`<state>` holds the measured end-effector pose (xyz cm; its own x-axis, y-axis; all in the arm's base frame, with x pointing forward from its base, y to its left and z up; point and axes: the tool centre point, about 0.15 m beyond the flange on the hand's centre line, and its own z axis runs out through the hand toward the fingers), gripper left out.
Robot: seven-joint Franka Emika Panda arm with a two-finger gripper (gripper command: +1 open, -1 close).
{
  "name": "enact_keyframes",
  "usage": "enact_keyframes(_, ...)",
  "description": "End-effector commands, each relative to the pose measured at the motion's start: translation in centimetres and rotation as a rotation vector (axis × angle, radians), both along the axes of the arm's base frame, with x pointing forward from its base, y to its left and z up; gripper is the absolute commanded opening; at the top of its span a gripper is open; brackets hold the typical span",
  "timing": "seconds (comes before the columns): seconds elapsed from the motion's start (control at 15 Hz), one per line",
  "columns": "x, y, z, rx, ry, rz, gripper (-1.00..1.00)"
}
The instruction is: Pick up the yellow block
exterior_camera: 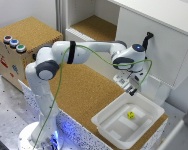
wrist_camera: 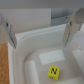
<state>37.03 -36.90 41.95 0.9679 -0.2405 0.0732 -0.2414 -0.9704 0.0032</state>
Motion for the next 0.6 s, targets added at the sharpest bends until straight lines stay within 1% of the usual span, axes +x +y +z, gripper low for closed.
enact_keyframes(0.0,-2.9,-1.5,-6.2,-0.068,0.057,-0.014,1.0)
enact_keyframes(0.07,-3.4,-1.7,-6.9,-0.068,0.06,-0.017,1.0)
enact_keyframes(0.27,-5.0,-2.2,-10.0,-0.093,0.024,-0.018,1.0)
enact_keyframes(0.47,-5.7,-3.0,-11.9,-0.08,-0.038,-0.027,1.0)
enact_keyframes(0.53,-5.7,-3.2,-12.6,-0.088,-0.061,-0.023,1.0)
